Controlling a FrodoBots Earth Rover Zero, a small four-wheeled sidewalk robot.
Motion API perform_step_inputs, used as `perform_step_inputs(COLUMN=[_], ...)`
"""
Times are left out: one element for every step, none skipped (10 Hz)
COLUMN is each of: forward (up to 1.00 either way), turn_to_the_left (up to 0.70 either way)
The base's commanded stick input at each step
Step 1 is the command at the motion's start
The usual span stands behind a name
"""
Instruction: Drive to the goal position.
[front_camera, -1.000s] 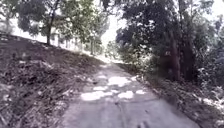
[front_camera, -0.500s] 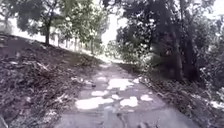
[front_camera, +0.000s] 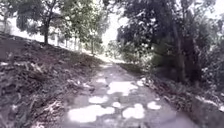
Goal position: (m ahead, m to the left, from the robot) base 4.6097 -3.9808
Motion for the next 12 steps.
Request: perform_step_inputs(forward=[0.5, 0.5, 0.5, 0.5, 0.5, 0.5, 0.5, 0.5, 0.5, 0.5, 0.5, 0.5], turn_to_the_left=[0.0, 0.0, 0.0, 0.0, 0.0, 0.0, 0.0, 0.0, 0.0, 0.0, 0.0, 0.0])
